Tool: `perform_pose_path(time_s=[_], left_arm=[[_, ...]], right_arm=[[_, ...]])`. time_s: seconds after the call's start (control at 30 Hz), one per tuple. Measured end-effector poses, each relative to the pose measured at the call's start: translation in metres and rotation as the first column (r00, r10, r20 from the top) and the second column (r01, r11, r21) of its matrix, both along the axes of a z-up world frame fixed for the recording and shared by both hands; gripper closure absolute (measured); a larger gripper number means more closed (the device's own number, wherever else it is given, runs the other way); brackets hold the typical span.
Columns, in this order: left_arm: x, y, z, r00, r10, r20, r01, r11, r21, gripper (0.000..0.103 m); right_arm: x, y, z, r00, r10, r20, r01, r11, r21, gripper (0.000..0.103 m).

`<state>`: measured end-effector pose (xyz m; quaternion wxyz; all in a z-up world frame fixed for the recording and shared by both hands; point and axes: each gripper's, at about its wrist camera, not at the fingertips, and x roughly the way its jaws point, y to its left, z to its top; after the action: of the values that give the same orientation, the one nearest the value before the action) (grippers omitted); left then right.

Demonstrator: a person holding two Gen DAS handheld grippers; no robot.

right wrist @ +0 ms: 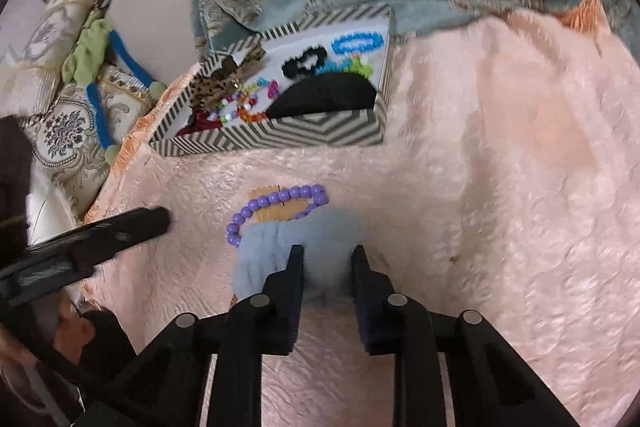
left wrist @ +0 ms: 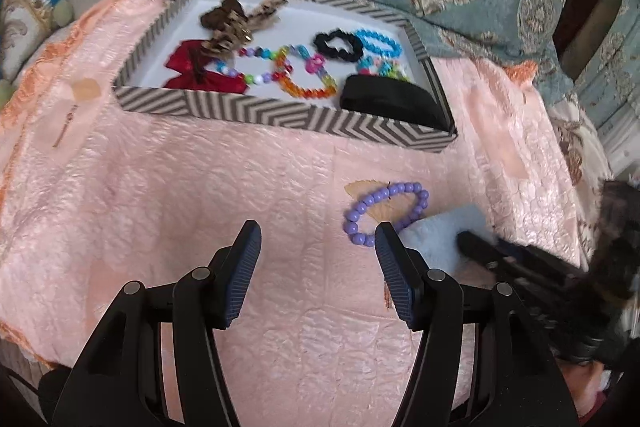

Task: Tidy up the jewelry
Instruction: 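Grasp the purple bead bracelet with the left tool while the right tool grasps the light blue fuzzy scrunchie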

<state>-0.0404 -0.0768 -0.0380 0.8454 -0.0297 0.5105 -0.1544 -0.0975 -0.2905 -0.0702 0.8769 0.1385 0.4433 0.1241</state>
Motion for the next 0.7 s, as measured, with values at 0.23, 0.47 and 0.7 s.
perform_pose_path(time_s=[0.23,0.47,0.7], left_arm=[[0.018,-0.037,-0.025,0.997,-0.065,-0.04,0.067,0.997,0.037,0.044],[0.034,-0.051,-0.044,0.998,-0.063,-0.024,0.064,0.995,0.075,0.083],[0.032,-0.038,-0.024,0.997,-0.075,-0.014,0.075,0.997,0.012,0.095]], right_arm=[[0.002,-0.042,0.016,0.996,-0.093,0.018,0.093,0.995,-0.032,0.083],[0.006,-0.054,0.003,0.995,-0.1,-0.001,0.1,0.995,0.008,0.082],[0.003,-0.047,0.02,0.996,-0.071,0.047,0.07,0.997,0.02,0.083]])
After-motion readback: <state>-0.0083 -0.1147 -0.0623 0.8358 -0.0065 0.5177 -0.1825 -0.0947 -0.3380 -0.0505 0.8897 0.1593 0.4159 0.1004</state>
